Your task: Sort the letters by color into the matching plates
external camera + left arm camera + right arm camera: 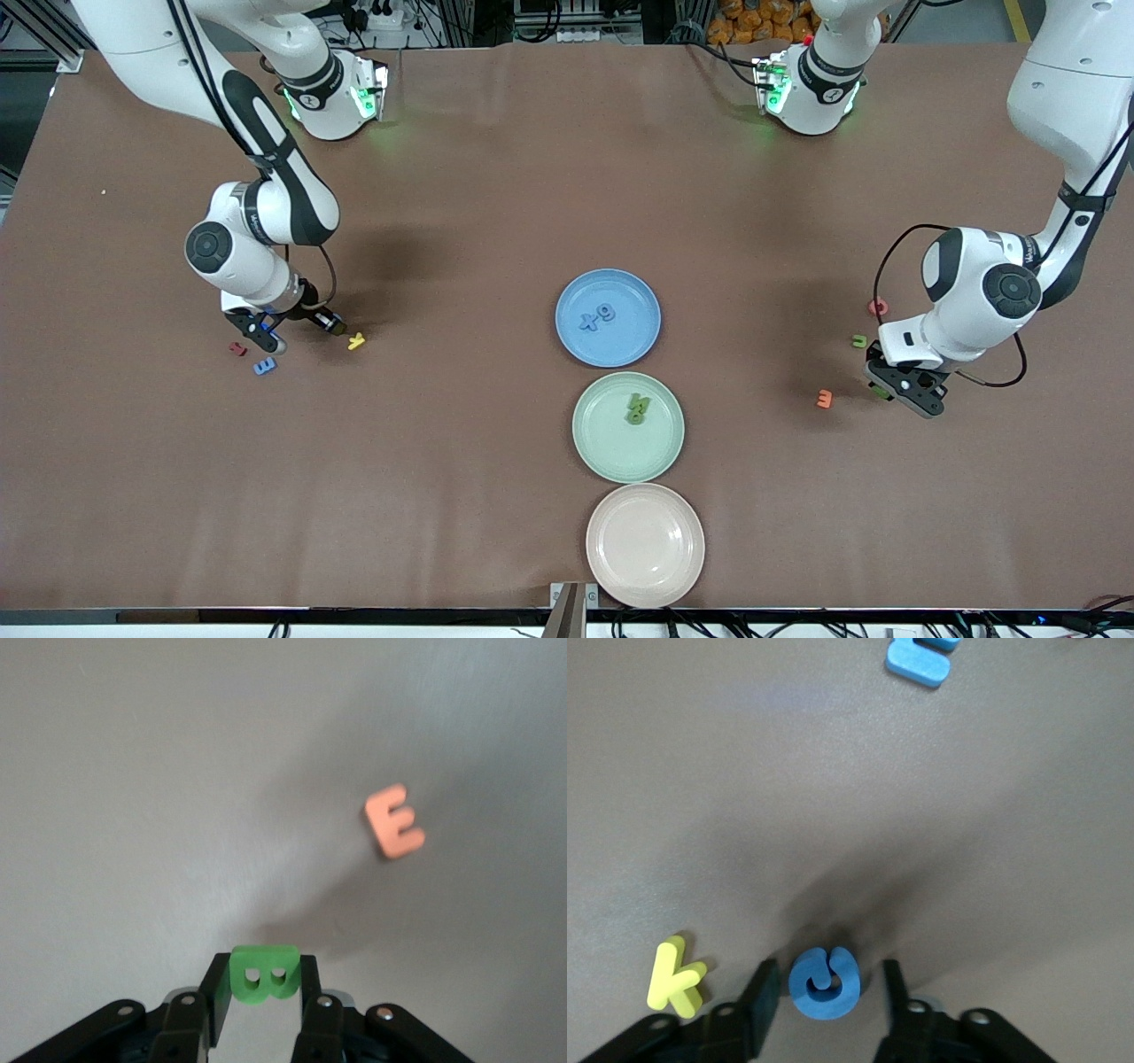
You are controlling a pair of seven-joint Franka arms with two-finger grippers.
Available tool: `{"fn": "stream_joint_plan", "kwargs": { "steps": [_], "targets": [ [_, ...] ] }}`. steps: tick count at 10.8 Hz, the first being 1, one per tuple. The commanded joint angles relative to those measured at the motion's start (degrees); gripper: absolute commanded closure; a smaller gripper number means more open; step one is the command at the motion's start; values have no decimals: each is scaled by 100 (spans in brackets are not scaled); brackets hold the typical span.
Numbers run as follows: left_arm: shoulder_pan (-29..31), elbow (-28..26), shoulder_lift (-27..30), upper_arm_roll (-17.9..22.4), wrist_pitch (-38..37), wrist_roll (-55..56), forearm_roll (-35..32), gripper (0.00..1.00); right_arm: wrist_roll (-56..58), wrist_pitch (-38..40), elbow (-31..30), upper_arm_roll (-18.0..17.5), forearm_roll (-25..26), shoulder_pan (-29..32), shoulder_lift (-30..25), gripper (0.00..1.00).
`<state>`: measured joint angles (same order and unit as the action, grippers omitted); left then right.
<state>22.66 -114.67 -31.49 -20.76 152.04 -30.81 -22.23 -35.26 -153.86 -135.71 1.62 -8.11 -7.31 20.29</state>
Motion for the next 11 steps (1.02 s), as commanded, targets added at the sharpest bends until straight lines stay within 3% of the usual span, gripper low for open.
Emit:
{"fn": "stream_joint_plan", "kwargs": {
  "steps": [1, 4, 7, 11],
  "targets": [
    [-138, 76, 143, -331, -7, 600, 96, 100, 81, -83, -61, -21, -68, -16, -16, 62],
    [-471, 242, 179, -797, -209, 1978, 105, 100, 204, -83, -61, -21, -59, -16, -16, 71],
    [-1103, 506, 91, -886, -324, 3217, 113, 100, 946, 135, -17, -30, -15, -16, -121, 70],
    [-2026, 1033, -216, -842, -403, 4721, 113, 100, 2934, 1513, 815, -39, 326, -51, -350, 70]
  ]
}}
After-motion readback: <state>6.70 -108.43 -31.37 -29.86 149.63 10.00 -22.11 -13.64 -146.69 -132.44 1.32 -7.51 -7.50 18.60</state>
